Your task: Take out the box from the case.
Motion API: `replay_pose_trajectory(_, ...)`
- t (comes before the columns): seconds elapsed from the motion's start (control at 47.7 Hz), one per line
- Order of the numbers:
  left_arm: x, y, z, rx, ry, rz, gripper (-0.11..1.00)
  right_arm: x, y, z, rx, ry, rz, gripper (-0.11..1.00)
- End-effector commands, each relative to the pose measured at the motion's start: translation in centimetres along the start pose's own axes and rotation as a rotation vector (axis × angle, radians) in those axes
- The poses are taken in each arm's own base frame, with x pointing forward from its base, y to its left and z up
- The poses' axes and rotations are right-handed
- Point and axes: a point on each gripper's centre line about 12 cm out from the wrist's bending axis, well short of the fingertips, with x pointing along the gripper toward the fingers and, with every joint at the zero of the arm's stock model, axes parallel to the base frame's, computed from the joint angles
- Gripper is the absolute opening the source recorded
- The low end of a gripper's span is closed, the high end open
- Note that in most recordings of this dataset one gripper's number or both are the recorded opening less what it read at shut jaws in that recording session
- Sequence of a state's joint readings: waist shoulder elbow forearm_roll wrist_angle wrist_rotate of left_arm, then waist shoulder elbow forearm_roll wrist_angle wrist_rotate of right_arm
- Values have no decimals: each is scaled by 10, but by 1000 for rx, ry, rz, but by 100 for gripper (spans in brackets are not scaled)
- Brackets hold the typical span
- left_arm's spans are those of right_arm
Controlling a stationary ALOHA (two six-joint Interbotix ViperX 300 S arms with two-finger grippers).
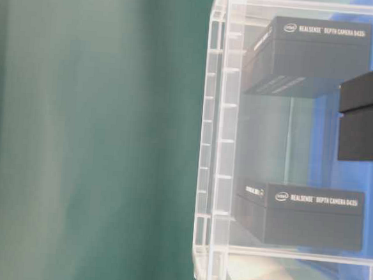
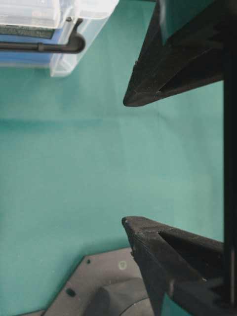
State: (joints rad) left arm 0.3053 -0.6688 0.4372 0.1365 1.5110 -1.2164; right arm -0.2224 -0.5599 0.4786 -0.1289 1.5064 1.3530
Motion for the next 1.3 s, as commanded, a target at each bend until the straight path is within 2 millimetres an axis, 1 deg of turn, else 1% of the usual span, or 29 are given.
replay_pose_trajectory(0.0,-8,-2,3,-5,-11,-23,92,1,-3,19,31,-25,24,91)
replay_pose_trajectory(0.105,-8,-2,3,-6,-11,-23,92,7,-8,35,41,-38,23,91)
replay_pose_trajectory(0.23,-7,-2,3,-6,-12,-21,92,15,-11,49,40,-44,5,91)
replay_pose_trajectory(0.419,-7,-2,3,-3,-11,-21,92,22,-9,59,26,-48,-1,91)
replay_pose_trajectory(0.775,-7,-1,3,-4,-9,-11,92,24,-9,60,32,-48,-3,91)
replay_pose_trajectory(1.278,-7,-1,2,-4,-5,-2,92,22,-13,58,37,-52,3,91)
